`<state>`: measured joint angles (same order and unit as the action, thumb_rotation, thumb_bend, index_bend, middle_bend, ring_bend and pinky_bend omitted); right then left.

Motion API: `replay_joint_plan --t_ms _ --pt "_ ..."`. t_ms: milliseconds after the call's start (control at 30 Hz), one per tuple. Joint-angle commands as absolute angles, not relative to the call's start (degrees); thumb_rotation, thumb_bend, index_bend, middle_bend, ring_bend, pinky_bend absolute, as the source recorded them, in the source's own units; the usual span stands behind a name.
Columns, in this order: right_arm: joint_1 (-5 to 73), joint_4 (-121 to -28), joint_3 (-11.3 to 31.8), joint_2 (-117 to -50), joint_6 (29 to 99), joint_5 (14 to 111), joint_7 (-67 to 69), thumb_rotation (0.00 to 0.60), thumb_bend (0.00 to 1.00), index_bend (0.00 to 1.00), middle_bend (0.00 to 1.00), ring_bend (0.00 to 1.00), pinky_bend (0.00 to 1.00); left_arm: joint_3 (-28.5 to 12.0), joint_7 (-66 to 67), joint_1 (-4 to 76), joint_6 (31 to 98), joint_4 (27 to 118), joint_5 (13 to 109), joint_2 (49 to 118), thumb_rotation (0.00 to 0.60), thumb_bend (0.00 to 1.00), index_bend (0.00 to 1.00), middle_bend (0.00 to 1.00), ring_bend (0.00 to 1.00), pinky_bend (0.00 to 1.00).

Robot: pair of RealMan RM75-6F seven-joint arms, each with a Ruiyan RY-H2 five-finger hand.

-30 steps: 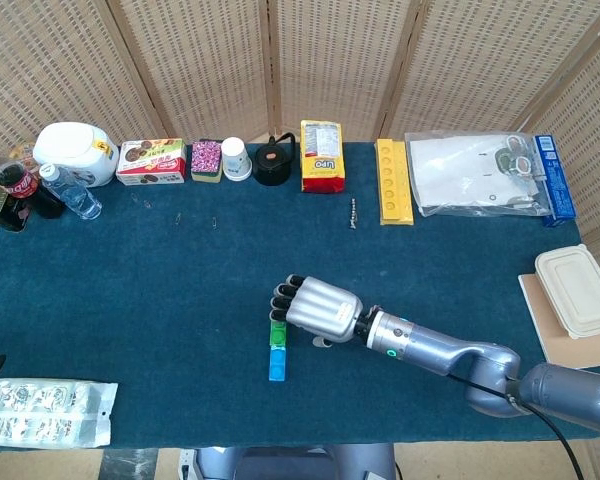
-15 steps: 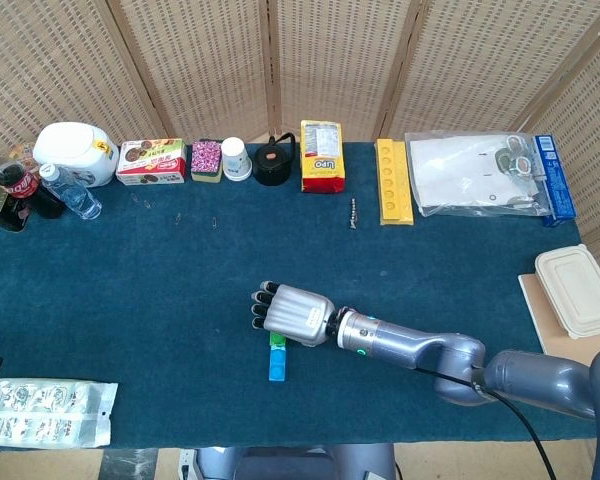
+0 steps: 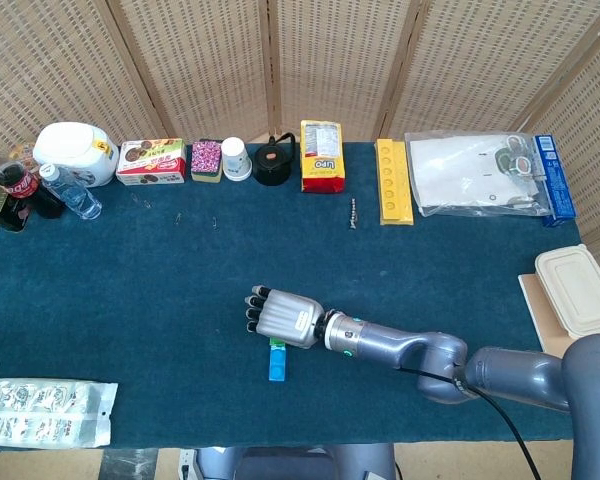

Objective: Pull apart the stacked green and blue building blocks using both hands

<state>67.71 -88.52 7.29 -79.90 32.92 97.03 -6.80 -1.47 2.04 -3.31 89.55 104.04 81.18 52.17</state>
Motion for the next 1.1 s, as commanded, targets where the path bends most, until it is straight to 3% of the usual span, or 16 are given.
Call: replay_joint_plan --t_ms 33,333,567,733,1100 --pt "68.3 -87.7 7.0 -80.8 32.2 96.3 -7.5 0.6 0.0 0.31 0.26 0.15 0.12 -1.4 1.5 -3.6 89.8 103.7 81.1 52.1 0.504 0.24 0.09 0.08 0.0 0.03" --pt "69.7 -85.3 6.2 -83.2 30.9 94.1 -8.7 0.6 0.0 0.31 0.26 0.15 0.12 -1.2 0.0 -4.3 90.2 102.6 80.9 52.2 0.504 0.24 0.09 0.08 0.0 0.03" --pt "70.1 -83.4 5.6 -85.1 30.4 92.4 -10.6 0.6 0.0 0.34 0.29 0.25 0.17 -1.1 -1.0 -4.5 90.1 101.8 80.9 52.4 0.509 0.24 0.09 0.08 0.0 0.03" --pt "70.0 -82.1 5.3 -86.9 30.8 91.2 -11.0 0.6 0.0 0.39 0.33 0.3 0.24 -1.0 -1.8 -4.8 90.1 101.0 80.8 52.6 0.503 0.24 0.09 0.08 0.0 0.03" --pt "69.2 -79.2 5.0 -90.4 35.2 91.5 -7.8 0.6 0.03 0.63 0.54 0.56 0.55 -0.8 -3.1 -5.3 90.1 99.7 80.6 52.9 0.502 0.24 0.09 0.08 0.0 0.03"
